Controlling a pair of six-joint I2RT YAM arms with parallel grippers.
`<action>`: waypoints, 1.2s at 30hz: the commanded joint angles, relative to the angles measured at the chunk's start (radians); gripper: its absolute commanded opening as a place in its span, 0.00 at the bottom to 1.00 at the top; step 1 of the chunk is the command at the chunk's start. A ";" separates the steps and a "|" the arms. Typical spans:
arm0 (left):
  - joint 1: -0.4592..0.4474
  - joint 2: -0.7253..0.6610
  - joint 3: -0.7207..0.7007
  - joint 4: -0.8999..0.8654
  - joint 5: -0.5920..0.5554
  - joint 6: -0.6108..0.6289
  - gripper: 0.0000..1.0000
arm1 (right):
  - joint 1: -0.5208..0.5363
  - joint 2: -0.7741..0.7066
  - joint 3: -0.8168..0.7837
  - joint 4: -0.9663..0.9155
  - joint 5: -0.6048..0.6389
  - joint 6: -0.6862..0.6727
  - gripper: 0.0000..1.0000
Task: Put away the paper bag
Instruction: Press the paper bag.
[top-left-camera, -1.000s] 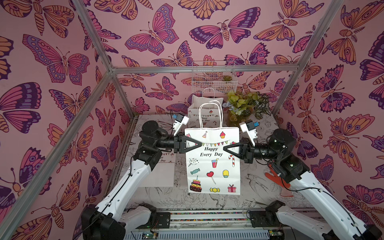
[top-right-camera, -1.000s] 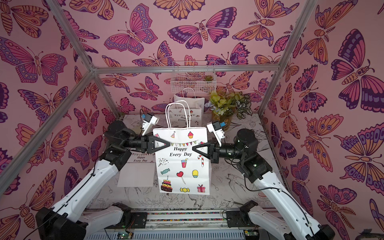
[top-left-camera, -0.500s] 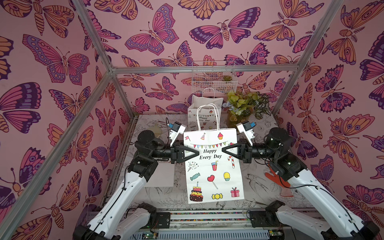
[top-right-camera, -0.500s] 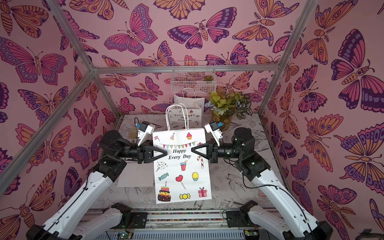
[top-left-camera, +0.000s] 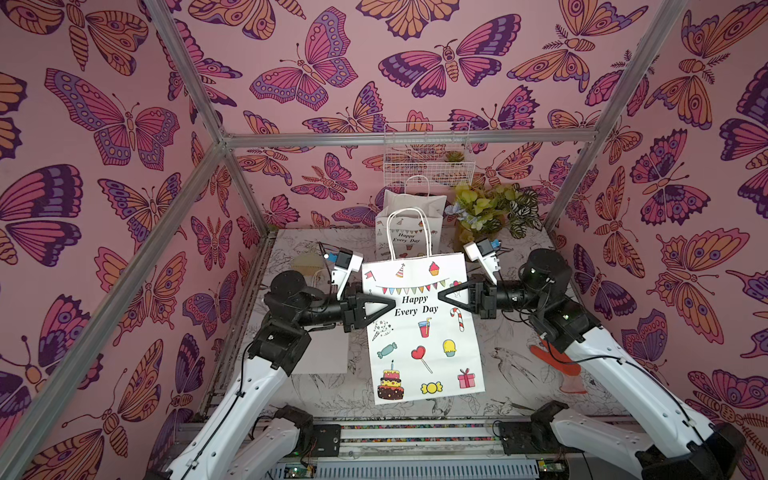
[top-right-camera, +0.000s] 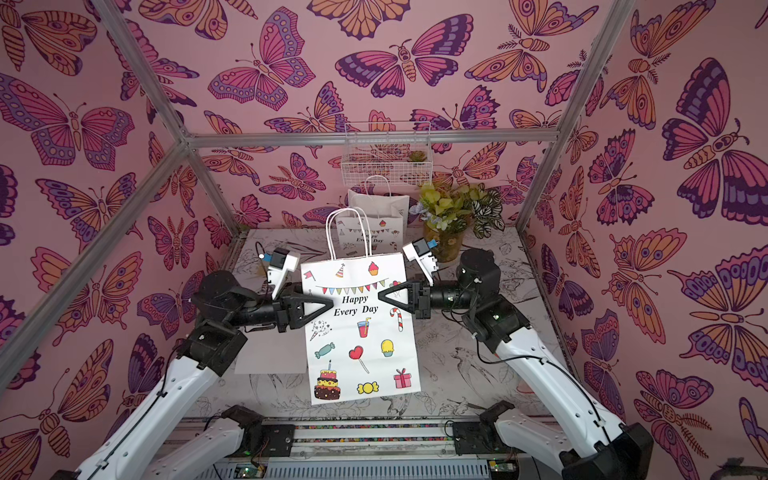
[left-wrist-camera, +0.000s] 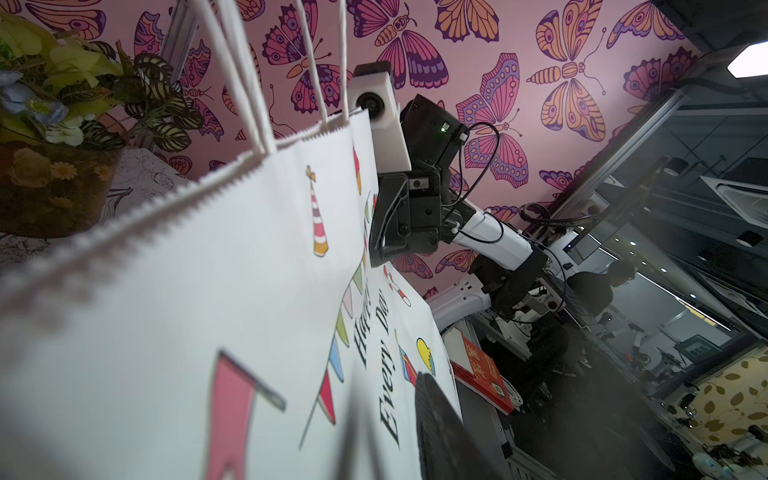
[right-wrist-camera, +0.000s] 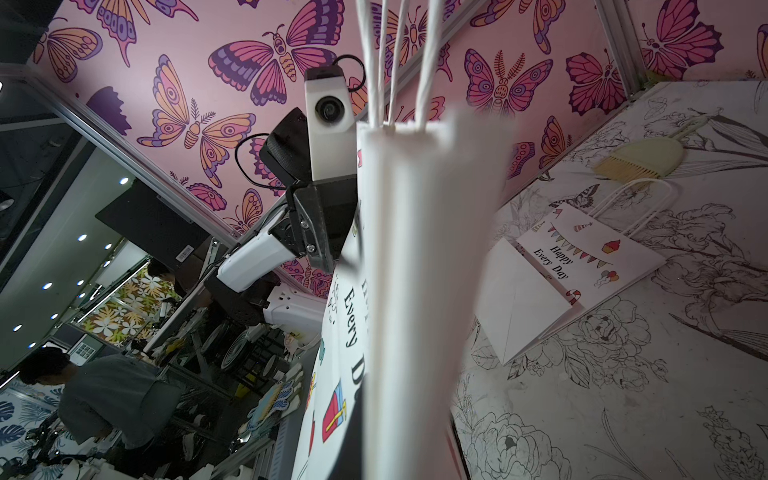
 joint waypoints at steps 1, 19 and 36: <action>-0.017 -0.001 -0.019 -0.010 -0.008 0.022 0.39 | -0.010 0.002 0.029 0.046 0.026 0.012 0.00; -0.047 -0.045 -0.029 -0.039 -0.074 0.022 0.35 | -0.012 -0.016 0.029 -0.021 0.052 -0.044 0.00; -0.047 -0.042 -0.033 -0.049 -0.073 0.028 0.00 | -0.026 -0.036 0.035 -0.035 0.121 -0.073 0.00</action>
